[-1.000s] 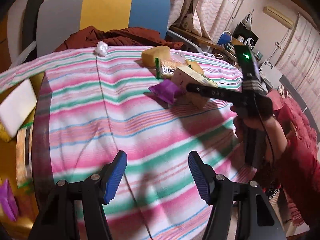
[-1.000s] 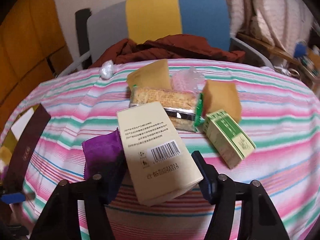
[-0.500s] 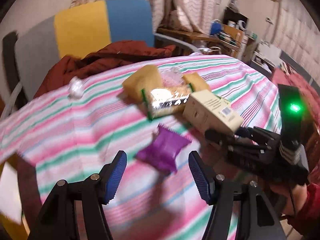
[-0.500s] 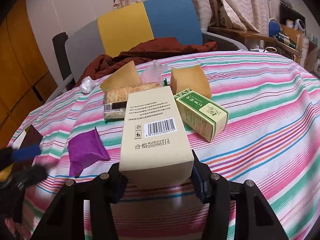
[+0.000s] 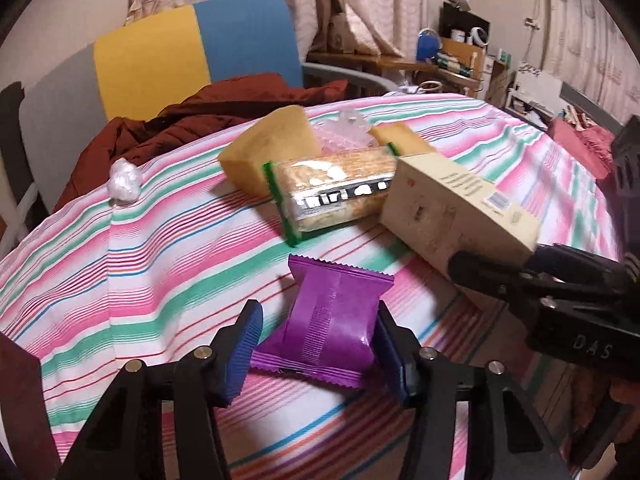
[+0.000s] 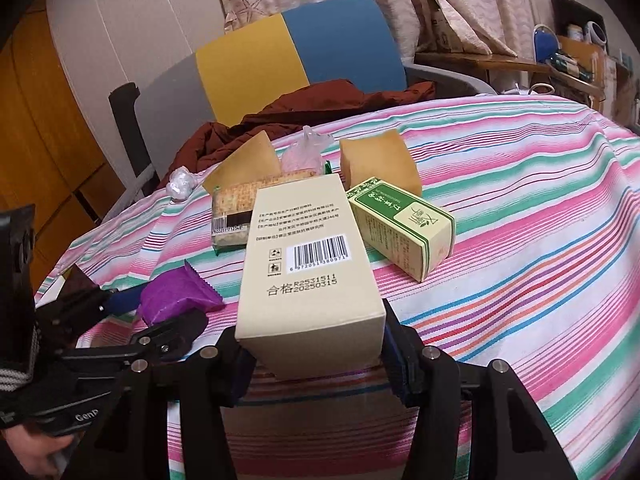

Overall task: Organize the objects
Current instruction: 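Grasp the purple pouch with the left tool while the right tool holds the cream box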

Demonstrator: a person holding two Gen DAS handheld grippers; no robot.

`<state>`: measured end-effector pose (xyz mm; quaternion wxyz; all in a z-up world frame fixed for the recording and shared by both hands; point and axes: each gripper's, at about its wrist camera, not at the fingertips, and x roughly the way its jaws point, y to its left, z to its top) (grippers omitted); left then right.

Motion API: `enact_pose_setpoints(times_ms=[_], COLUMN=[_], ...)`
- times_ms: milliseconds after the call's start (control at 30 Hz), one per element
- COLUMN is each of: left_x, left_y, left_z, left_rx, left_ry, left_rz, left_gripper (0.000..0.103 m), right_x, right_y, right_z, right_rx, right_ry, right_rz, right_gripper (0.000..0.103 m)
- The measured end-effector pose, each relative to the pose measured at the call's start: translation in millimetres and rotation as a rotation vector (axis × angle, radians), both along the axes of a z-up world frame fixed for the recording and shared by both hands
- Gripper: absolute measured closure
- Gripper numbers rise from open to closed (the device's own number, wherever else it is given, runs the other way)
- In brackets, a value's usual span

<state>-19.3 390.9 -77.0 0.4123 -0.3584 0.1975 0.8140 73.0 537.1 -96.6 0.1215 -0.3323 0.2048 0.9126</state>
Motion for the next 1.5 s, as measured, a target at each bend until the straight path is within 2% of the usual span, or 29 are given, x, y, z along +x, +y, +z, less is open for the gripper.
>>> enact_pose_setpoints(times_ms=[133,400,733,933,1000,1067,1133,1300,1400,1433,1500], left_x=[3.7,-2.2,4.9,-0.6,-1.7,-1.9,-1.5,1.2,4.0,5.0,6.5], left_y=[1.2,-27.9,-64.3,-89.3,-94.3,-96.9,-96.9,-98.5,-102.3,-103.4,-104.2], left_z=[-1.9,1.5,1.6,-5.9,-8.2,-9.8,-9.9,-11.0,-11.3,-11.6,-12.1], left_rx=[0.009,0.094,0.16,0.201,0.214,0.224,0.229,0.237,0.248,0.252,0.257], left_ry=[0.021,-0.004,-0.07,-0.155,-0.175,-0.187,-0.191,-0.202,-0.209,-0.211,-0.213], left_rz=[0.001,0.119,0.169,0.225,0.234,0.232,0.227,0.214,0.206,0.202,0.195], left_gripper=[0.048,0.048,0.048,0.048,0.048,0.048,0.048,0.048,0.048,0.048,0.048], right_x=[1.4,7.2,19.2,28.4,28.0,27.5,23.1,-9.4,-21.0,-23.9,-25.7], right_y=[0.2,-2.1,-34.9,-65.6,-71.3,-72.5,-72.7,-71.4,-71.2,-71.8,-72.9], right_z=[0.4,5.5,21.9,18.0,16.0,20.8,28.5,30.6,26.6,24.2,18.5], right_rx=[0.002,0.026,0.093,0.084,0.089,0.087,0.103,0.148,0.176,0.186,0.175], right_ry=[0.011,0.043,0.073,0.016,-0.017,0.001,0.013,-0.056,-0.084,-0.101,-0.127], right_rz=[-0.003,-0.013,0.023,0.069,0.075,0.076,0.061,0.035,0.016,0.011,0.011], right_gripper=[0.049,0.051,0.053,0.052,0.041,0.022,0.014,0.013,0.02,0.036,0.051])
